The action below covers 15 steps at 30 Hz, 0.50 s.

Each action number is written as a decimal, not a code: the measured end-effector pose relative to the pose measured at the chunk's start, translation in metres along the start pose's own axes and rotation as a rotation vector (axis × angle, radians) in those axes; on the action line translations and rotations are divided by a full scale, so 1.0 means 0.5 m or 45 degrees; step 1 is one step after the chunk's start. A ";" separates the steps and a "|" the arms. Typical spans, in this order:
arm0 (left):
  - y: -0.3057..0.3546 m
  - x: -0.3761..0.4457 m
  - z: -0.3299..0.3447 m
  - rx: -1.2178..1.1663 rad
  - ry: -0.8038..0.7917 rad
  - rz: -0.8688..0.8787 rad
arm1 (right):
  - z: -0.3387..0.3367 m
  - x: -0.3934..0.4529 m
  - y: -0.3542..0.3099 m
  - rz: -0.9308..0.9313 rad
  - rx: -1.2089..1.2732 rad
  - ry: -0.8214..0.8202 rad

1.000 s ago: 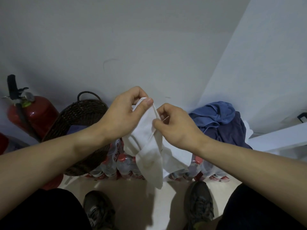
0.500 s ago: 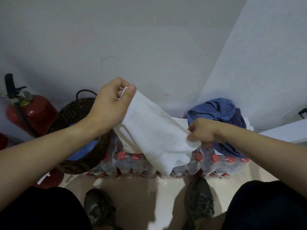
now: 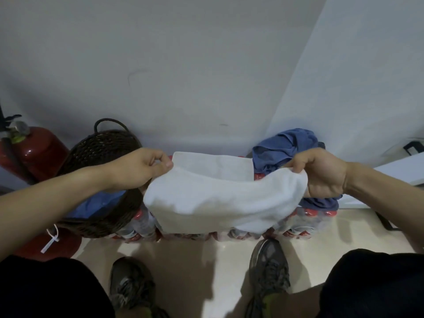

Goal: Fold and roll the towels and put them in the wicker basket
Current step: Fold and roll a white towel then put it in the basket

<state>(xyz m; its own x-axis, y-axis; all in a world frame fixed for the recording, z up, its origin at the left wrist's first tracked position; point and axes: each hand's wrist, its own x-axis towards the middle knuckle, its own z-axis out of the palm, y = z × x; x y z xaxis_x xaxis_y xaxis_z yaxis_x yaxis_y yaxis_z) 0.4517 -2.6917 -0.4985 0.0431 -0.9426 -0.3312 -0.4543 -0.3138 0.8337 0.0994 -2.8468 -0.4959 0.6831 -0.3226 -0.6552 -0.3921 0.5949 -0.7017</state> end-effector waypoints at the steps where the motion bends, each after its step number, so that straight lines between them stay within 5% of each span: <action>1: -0.007 0.001 0.002 -0.007 -0.020 -0.054 | 0.003 -0.001 0.005 0.049 -0.049 -0.004; 7: -0.045 0.021 -0.007 -0.022 0.001 -0.148 | 0.020 0.003 0.022 0.074 -0.199 0.091; 15: -0.077 0.131 -0.020 0.454 0.400 -0.079 | 0.029 0.087 0.033 -0.140 -0.293 0.585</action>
<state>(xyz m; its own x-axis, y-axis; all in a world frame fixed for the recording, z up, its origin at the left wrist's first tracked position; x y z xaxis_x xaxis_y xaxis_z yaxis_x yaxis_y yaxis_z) 0.4812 -2.7424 -0.5478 0.3219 -0.9295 -0.1803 -0.7169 -0.3637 0.5948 0.1315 -2.8401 -0.5317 0.4074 -0.6943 -0.5932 -0.4938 0.3790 -0.7827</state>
